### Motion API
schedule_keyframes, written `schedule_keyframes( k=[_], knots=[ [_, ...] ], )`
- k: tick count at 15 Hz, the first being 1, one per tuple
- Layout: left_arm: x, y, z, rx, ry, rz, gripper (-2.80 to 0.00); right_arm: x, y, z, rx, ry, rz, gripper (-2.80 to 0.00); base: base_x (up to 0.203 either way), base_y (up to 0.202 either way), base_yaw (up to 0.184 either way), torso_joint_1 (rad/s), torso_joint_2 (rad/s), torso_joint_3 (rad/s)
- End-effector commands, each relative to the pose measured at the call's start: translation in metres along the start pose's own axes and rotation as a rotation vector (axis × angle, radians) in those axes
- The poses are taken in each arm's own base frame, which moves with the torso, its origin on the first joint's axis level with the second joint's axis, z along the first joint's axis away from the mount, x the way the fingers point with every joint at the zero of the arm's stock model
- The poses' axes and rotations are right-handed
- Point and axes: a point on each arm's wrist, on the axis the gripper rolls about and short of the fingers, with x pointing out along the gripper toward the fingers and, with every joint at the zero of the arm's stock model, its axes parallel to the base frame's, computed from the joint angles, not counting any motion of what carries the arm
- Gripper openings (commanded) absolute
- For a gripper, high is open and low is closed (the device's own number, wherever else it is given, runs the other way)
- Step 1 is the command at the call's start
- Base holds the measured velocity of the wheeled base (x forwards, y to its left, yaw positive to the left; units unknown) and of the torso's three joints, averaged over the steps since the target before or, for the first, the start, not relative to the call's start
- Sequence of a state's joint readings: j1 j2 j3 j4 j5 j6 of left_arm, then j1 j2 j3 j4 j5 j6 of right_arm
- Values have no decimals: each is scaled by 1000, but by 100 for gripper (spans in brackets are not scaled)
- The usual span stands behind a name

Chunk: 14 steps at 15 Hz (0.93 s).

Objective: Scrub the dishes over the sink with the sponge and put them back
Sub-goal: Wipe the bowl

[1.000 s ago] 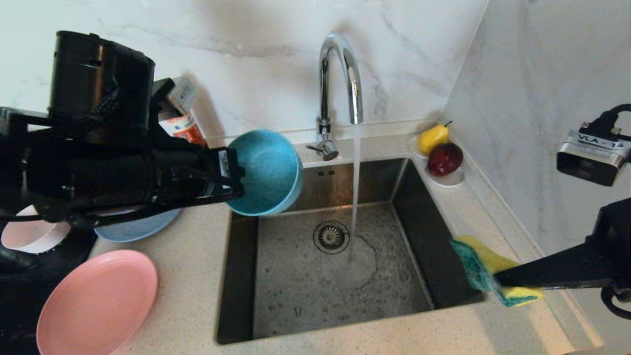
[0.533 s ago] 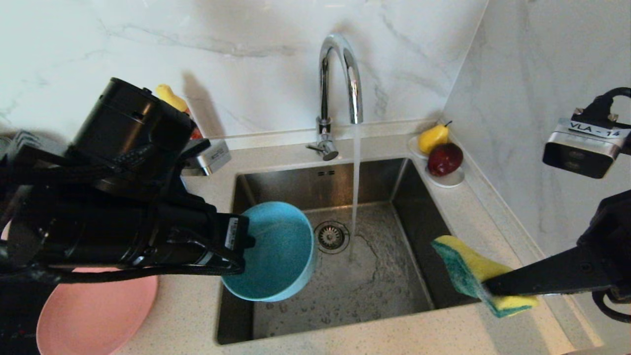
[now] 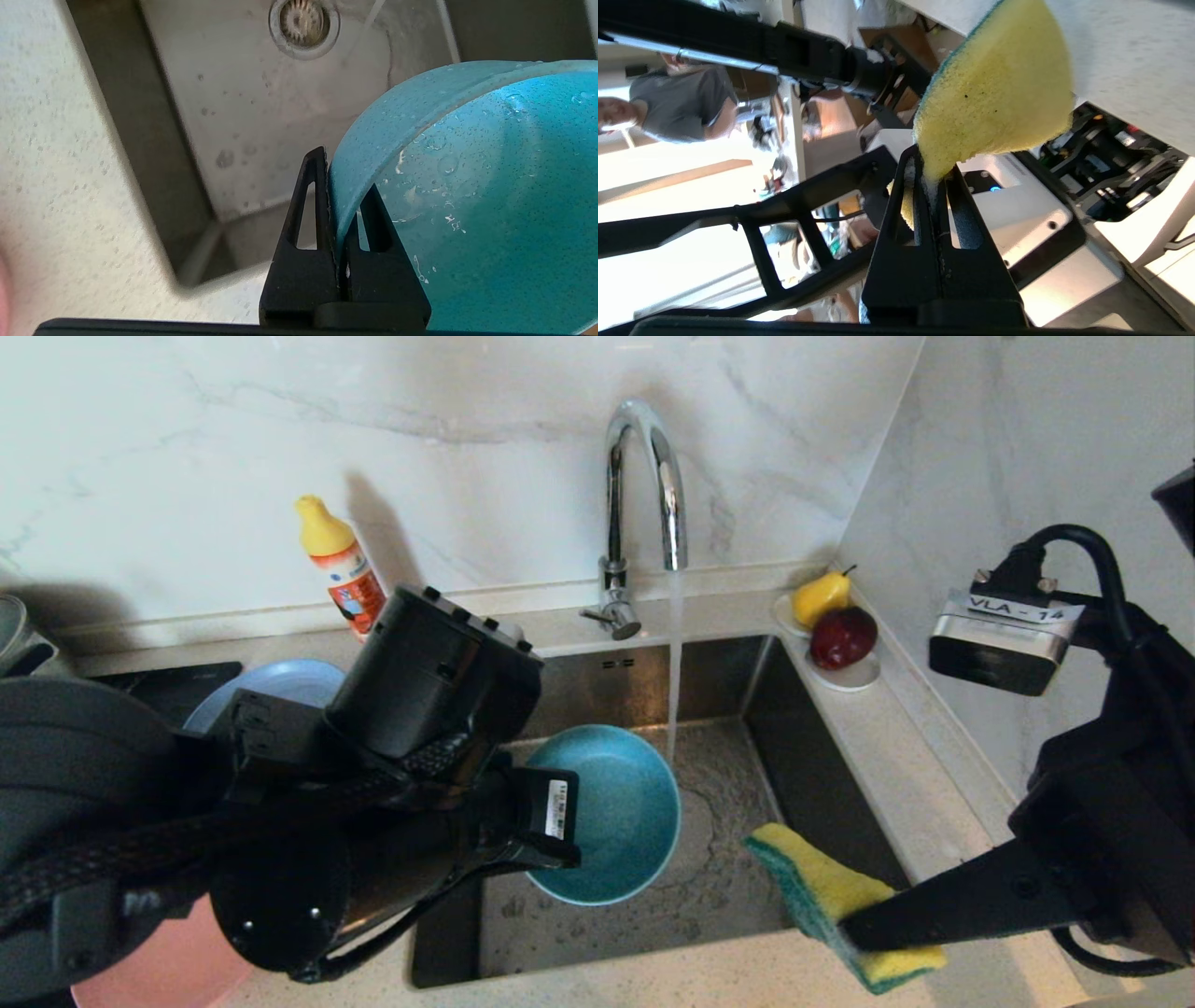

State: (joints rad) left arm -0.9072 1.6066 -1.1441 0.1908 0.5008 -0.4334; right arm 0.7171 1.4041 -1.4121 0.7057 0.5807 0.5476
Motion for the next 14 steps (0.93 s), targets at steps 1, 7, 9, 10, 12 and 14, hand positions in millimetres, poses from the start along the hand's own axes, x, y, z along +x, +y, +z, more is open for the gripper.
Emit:
schedule_keyframes(
  k=[1,7,9,10,12,14],
  knots=[
    [3,-11,-15,32,2,-8,-280,17,1,8,9,43,4,-280,0,0,0,0,0,0],
    [11,-12,-26,12,-67,10,-280,45,4,26,7,84,1,-280,0,0,0,0,0,0],
    [8,-11,-24,5,-77,5,-280,56,0,34,14,91,-8,-280,0,0,0,0,0,0],
    [6,-10,-24,3,-80,3,-280,59,-2,38,18,89,-12,-280,0,0,0,0,0,0],
    [5,-9,-25,3,-79,4,-280,65,-3,42,20,92,-14,-280,0,0,0,0,0,0],
    [5,-9,-25,1,-80,2,-280,69,-3,47,20,91,-14,-280,0,0,0,0,0,0]
  ],
)
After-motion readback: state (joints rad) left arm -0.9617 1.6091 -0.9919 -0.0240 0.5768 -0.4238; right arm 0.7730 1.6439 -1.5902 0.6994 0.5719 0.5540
